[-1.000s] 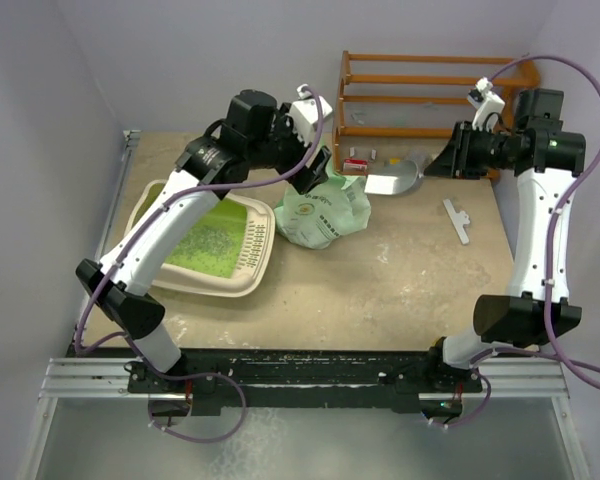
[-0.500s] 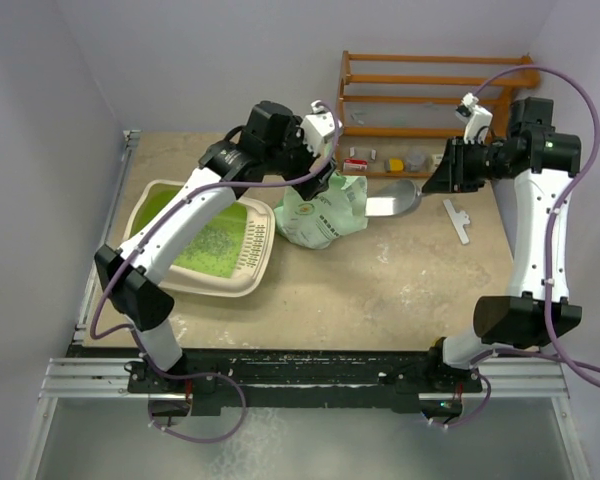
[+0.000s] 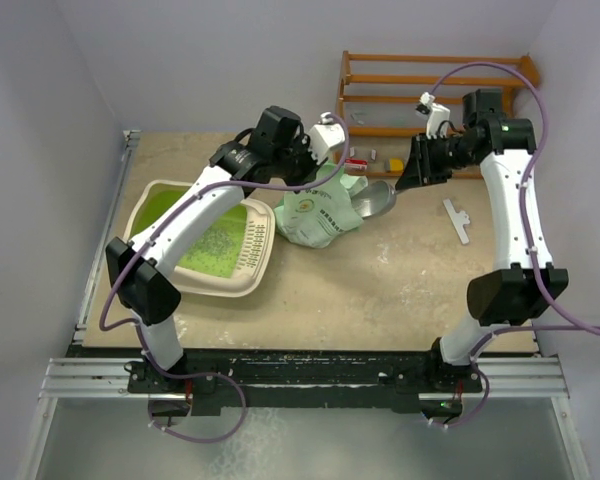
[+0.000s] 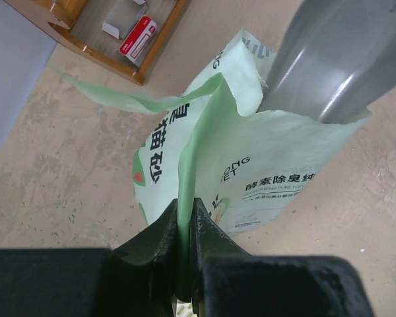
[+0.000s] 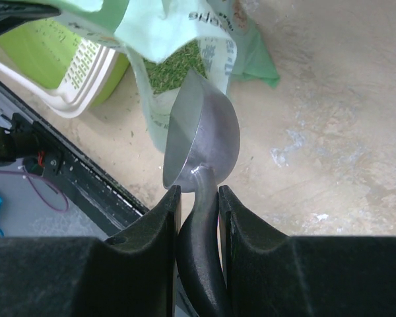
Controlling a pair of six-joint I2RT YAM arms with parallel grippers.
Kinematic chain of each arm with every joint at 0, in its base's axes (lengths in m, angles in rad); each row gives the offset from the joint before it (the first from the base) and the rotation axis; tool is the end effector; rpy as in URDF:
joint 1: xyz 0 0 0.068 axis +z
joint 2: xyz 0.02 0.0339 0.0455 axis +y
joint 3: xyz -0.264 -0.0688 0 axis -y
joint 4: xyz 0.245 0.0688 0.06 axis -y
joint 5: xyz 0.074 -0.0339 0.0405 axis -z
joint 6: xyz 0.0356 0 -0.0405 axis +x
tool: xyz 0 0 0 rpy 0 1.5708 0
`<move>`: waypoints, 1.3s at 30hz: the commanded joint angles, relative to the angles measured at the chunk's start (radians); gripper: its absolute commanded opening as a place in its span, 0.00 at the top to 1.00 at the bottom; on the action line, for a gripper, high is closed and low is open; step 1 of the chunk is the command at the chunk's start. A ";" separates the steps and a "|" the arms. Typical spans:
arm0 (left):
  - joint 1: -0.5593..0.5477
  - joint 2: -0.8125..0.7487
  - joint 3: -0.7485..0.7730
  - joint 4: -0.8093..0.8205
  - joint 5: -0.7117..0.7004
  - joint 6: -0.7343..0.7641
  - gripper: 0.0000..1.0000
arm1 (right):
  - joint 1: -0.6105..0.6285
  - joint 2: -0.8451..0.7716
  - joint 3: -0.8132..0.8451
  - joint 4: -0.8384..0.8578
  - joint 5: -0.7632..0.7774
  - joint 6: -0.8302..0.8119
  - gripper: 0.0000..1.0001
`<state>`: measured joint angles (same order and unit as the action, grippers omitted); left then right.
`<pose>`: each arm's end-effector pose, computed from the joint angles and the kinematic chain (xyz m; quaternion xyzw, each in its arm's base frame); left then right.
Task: Fill the litter box with clean litter
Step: 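Scoop the cat litter from the cat litter bag.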
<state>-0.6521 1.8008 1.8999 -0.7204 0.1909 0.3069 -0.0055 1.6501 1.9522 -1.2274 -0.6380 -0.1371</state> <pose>0.3191 -0.2521 0.3911 0.4471 0.7654 -0.1617 0.4337 0.3188 0.0194 0.4249 -0.1585 0.8920 0.2752 0.3216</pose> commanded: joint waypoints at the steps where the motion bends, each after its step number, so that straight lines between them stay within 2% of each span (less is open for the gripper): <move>1: 0.002 -0.061 0.042 0.006 0.038 0.037 0.97 | 0.044 0.041 0.066 0.052 0.017 0.030 1.00; 11: 0.003 -0.122 0.047 0.016 0.080 0.022 0.97 | 0.162 0.151 0.111 0.152 0.128 0.072 1.00; 16: 0.003 -0.154 0.038 0.065 0.081 -0.013 0.97 | 0.202 0.167 0.047 0.215 0.163 0.077 1.00; 27: 0.002 -0.108 0.057 0.074 0.080 -0.064 0.97 | 0.262 0.126 -0.187 0.381 0.162 0.102 1.00; 39: 0.003 -0.070 0.075 0.098 0.104 -0.110 0.97 | 0.300 0.184 -0.247 0.524 0.193 0.148 1.00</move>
<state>-0.6483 1.7470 1.9026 -0.7631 0.2493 0.2413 0.2756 1.7954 1.7329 -0.7929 -0.5106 -0.0017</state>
